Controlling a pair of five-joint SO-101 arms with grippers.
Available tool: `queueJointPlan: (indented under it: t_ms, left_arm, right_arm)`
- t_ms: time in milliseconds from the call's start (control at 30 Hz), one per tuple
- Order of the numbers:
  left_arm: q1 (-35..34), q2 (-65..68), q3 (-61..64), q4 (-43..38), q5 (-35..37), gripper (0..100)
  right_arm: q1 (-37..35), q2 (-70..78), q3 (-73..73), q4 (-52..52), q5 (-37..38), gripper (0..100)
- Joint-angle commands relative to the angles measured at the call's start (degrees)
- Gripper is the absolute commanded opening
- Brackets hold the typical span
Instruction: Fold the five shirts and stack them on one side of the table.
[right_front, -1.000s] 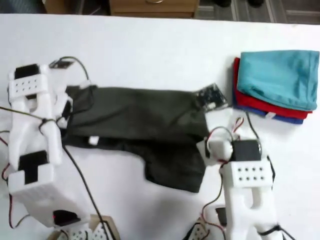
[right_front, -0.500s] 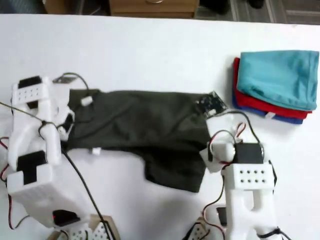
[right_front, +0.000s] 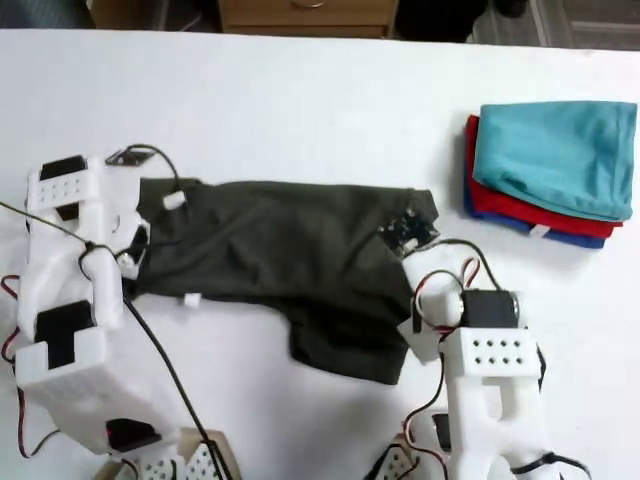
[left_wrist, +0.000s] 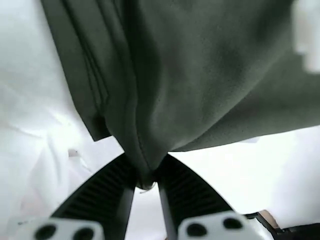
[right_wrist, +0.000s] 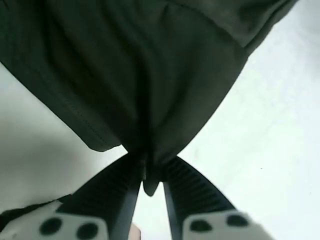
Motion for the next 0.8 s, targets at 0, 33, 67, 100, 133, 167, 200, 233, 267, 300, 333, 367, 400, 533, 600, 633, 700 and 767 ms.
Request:
queueJointPlan:
  t_ms: [0, 33, 67, 100, 133, 167, 200, 233, 267, 300, 333, 367, 400, 533, 600, 633, 700, 767]
  left_arm:
    - [-0.6, -3.2, -0.4, -0.5, 0.0, 5]
    - [-0.6, -3.2, -0.5, -0.4, 0.0, 7]
    - [-0.6, -3.3, -0.5, -0.4, 0.0, 10]
    - [-0.6, -3.4, -0.5, -0.3, 0.0, 13]
    - [-0.6, -3.5, -0.7, -0.2, 0.0, 15]
    - [-0.6, -3.5, -1.6, 0.2, 0.0, 18]
    - [-0.7, -3.5, -2.7, 0.8, 0.0, 20]
    - [-0.7, -3.5, -4.3, 1.7, 0.0, 21]
    - [-0.7, -3.5, -6.2, 3.0, 0.1, 21]
    - [-0.7, -3.5, -8.7, 4.6, 0.1, 21]
    - [-0.7, -3.5, -11.5, 6.2, 0.1, 21]
    - [-0.7, -3.4, -14.5, 7.6, 0.1, 21]
    - [-0.7, -3.3, -17.9, 9.1, 0.1, 21]
    - [-0.7, -3.1, -30.3, 11.4, 0.2, 19]
    - [-0.4, -2.9, -34.3, 10.8, 2.1, 6]
    - [-0.1, -2.8, -35.4, 9.8, 3.6, 0]
    - [1.7, -1.8, -35.7, 7.3, 5.0, 6]
    - [4.0, 1.2, -35.8, 5.1, 5.6, 3]
  right_arm:
    - [0.2, -1.6, -0.4, 0.5, 2.2, 4.2]
    - [0.2, -1.6, -0.5, 1.0, 2.5, 6.3]
    - [0.2, -1.6, -0.6, 1.5, 2.5, 9.0]
    - [0.2, -1.7, -0.7, 1.5, 2.5, 11.7]
    - [0.1, -1.7, -0.7, 1.5, 2.5, 13.9]
    - [0.1, -1.7, -1.1, 1.5, 2.5, 15.6]
    - [0.1, -1.7, -1.8, 1.5, 2.5, 16.4]
    - [0.1, -1.7, -3.0, 1.7, 2.5, 16.4]
    - [0.1, -1.7, -4.7, 2.7, 2.5, 16.1]
    - [0.1, -1.7, -6.8, 3.8, 2.4, 15.9]
    - [0.1, -1.7, -9.1, 4.8, 2.0, 15.9]
    - [0.1, -1.7, -11.7, 5.5, 1.9, 15.9]
    - [0.4, -1.7, -14.2, 5.6, 1.9, 15.9]
    - [0.3, -1.1, -18.8, 0.7, -0.4, 10.8]
    - [0.2, -1.0, -18.8, -4.1, -4.5, 0.5]
    - [0.2, -0.8, -18.8, -6.1, -5.7, 2.1]
    - [-0.5, 0.7, -18.8, -9.5, -6.9, 2.1]
    - [-2.4, 4.3, -18.8, -12.5, -7.3, 2.0]
